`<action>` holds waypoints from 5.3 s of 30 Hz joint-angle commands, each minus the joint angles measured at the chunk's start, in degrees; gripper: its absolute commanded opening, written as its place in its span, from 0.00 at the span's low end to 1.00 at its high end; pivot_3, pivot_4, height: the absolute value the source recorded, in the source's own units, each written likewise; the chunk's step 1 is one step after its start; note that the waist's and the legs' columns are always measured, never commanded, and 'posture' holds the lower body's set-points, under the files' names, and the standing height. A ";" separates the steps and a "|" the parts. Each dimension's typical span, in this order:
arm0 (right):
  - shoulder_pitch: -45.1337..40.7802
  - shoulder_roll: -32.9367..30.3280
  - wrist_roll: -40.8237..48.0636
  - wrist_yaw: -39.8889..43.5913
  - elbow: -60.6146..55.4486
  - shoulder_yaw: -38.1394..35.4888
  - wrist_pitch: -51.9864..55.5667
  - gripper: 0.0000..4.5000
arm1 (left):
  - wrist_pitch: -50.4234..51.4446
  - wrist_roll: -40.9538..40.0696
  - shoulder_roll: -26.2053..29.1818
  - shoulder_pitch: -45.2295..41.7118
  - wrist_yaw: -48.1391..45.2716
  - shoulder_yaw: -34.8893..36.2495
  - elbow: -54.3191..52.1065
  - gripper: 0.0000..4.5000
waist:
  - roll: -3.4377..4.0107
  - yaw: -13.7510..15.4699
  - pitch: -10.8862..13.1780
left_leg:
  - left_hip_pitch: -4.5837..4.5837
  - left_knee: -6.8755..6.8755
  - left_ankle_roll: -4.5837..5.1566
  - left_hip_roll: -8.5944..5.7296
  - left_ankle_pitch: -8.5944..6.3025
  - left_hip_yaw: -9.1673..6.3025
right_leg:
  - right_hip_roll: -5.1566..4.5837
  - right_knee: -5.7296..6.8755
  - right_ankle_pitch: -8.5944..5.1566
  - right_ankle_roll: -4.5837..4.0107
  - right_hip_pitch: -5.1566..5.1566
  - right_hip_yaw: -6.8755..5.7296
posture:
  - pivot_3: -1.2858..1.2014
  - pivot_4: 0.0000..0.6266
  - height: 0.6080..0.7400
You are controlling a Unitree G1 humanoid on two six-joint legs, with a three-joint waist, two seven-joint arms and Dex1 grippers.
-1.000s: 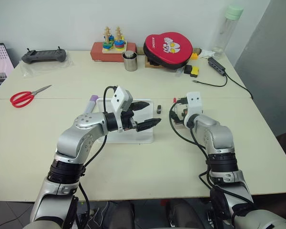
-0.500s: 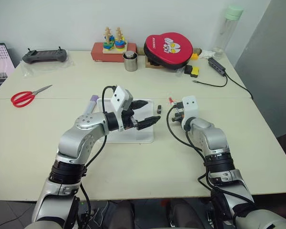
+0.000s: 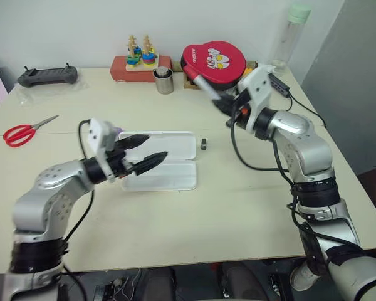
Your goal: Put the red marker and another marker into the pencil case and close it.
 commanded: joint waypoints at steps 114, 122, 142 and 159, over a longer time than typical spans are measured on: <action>2.08 -9.64 13.55 7.80 -12.46 -4.48 12.88 1.00 | -33.91 32.95 10.77 -26.43 -33.59 -29.45 33.43 0.70 | 0.15 2.53 0.10 | -0.23 0.12 -0.01 0.03 -0.01 -0.02 | 0.08 0.04 -0.04 0.01 -0.14 -0.06 | 0.52 0.24 1.00; 2.18 -8.83 5.50 -1.62 -2.17 -2.84 12.84 1.00 | -19.60 20.06 3.30 -27.66 -27.97 -21.30 24.00 1.00 | 0.13 2.64 0.09 | -0.26 0.18 -0.01 0.02 -0.01 -0.06 | 0.07 0.04 -0.03 0.01 -0.11 -0.09 | 0.52 0.24 1.00; -2.07 11.01 -2.69 -23.45 22.69 -6.17 6.01 1.00 | -3.91 21.31 -12.43 -45.71 -5.35 -21.38 33.65 1.00 | 0.11 1.43 0.08 | -0.28 0.33 -0.02 -0.03 -0.01 -0.13 | 0.09 0.10 0.07 0.08 -0.06 -0.08 | 0.52 0.24 1.00; -3.29 14.00 -8.50 -24.90 36.14 -3.56 -0.38 0.75 | -5.14 22.46 -13.42 -45.94 -4.80 -21.41 35.09 1.00 | 0.12 1.16 0.08 | -0.27 0.34 -0.02 -0.04 -0.01 -0.13 | 0.07 0.12 0.08 0.09 -0.06 -0.07 | 0.52 0.24 1.00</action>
